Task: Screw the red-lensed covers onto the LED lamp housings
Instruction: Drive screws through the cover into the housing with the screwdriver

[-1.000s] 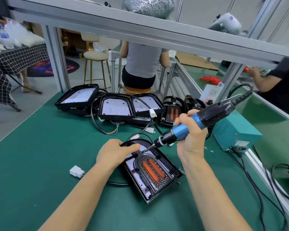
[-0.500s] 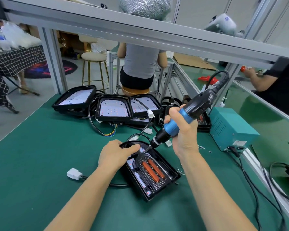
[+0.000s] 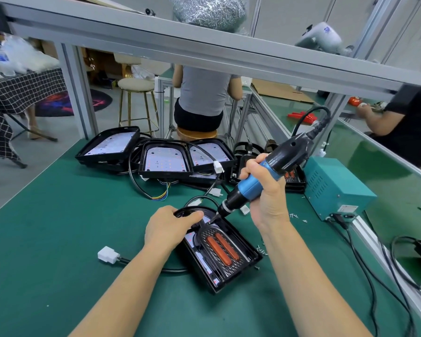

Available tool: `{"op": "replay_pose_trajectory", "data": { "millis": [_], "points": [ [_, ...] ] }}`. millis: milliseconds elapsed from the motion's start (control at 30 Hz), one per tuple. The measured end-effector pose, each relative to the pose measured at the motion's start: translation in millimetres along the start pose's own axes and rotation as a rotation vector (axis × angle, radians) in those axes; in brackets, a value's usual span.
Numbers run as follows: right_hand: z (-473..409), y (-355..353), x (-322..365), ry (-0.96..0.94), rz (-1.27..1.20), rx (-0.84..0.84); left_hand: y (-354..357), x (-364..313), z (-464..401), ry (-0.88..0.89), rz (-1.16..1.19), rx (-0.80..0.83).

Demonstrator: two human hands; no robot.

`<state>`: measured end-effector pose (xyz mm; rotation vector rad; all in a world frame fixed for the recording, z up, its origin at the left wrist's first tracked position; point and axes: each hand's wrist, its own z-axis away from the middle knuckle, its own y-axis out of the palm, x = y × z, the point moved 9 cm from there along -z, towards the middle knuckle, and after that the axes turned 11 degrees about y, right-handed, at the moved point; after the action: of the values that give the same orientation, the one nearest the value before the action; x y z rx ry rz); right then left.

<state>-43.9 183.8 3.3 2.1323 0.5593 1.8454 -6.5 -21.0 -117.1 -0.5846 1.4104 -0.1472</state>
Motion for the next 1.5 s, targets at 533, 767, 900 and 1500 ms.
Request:
{"op": "replay_pose_trajectory", "data": {
  "millis": [533,767,900,1500],
  "points": [
    [23.4,-76.3,47.7,-0.170,-0.338,-0.275,-8.8,2.9,15.9,0.080,0.063,-0.181],
    [43.9,-111.0,75.8,-0.230,-0.259,-0.387,-18.9,-2.0,20.4,0.122,-0.285,-0.191],
    [56.5,-123.7,88.5,-0.271,-0.142,-0.445,-17.7,-53.8,39.7,0.454,-0.432,-0.273],
    [78.0,-145.4,85.9,-0.212,-0.096,-0.475,150.2,-125.9,93.5,1.020,-1.149,0.495]
  ]
}}
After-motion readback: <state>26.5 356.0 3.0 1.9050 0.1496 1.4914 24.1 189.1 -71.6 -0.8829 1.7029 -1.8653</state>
